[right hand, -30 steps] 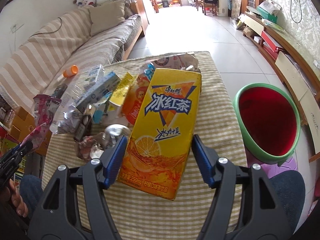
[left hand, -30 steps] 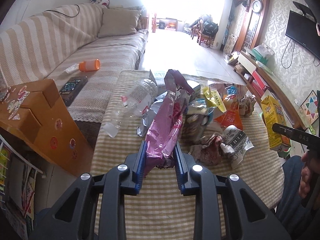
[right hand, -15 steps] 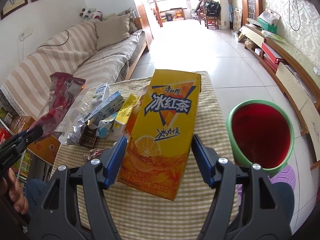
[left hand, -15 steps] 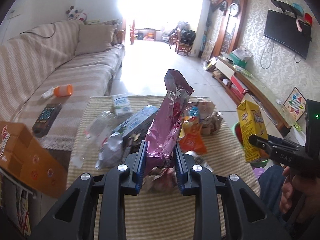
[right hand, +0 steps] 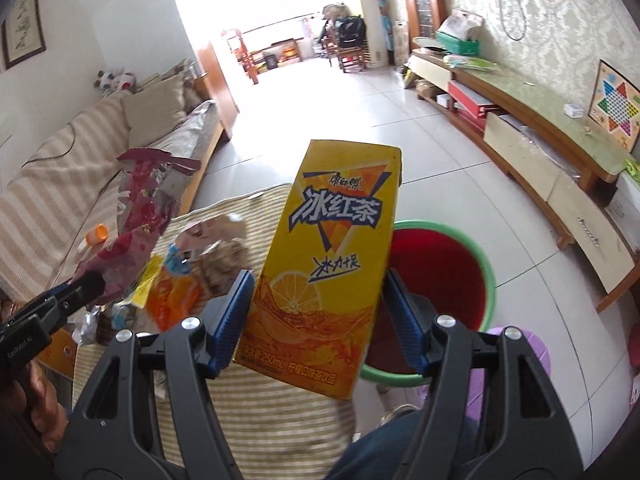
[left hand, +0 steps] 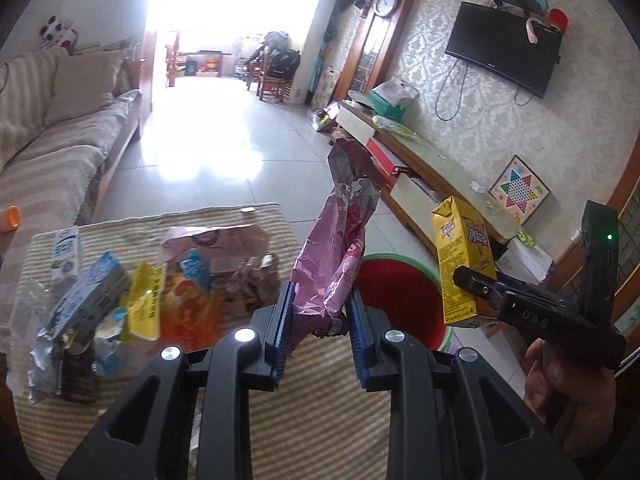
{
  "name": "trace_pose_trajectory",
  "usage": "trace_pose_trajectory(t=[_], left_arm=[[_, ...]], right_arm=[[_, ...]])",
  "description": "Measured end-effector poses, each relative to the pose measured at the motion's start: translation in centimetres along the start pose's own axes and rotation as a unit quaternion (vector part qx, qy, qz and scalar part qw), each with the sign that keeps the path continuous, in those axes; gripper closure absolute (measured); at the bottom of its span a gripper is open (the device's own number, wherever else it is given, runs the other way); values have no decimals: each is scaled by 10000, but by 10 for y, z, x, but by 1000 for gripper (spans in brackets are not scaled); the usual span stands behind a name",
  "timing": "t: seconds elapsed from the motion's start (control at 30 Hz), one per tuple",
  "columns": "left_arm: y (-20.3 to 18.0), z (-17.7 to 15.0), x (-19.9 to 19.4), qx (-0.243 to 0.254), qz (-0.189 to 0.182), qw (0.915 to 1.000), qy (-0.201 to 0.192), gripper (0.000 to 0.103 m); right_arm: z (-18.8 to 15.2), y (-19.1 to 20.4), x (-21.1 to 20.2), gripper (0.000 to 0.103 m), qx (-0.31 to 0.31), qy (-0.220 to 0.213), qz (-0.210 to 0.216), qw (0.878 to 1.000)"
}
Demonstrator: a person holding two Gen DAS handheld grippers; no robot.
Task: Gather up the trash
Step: 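Carry both items over the red bin and open both grippers to drop them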
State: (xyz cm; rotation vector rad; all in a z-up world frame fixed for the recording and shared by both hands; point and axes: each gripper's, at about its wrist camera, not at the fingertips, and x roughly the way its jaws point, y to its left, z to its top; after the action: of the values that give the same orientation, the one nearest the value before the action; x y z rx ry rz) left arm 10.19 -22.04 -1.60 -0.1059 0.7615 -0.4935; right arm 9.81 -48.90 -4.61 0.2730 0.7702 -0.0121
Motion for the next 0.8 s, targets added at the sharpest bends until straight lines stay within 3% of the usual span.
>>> trace_pose_trajectory(t=[0.17,0.43,0.8], left_arm=[[-41,10,54,140,-315,9991,251,79],[-76,17,118,272,-503,9968,552,79],[-83,6,165,50,-489,9942,959,77]], right_arm=[[11,-43,9,39,203,48,-103,9997],[16,-89,36,39,358,242,-192,9989],[9,-108,67,39,326,485,-148,9982]])
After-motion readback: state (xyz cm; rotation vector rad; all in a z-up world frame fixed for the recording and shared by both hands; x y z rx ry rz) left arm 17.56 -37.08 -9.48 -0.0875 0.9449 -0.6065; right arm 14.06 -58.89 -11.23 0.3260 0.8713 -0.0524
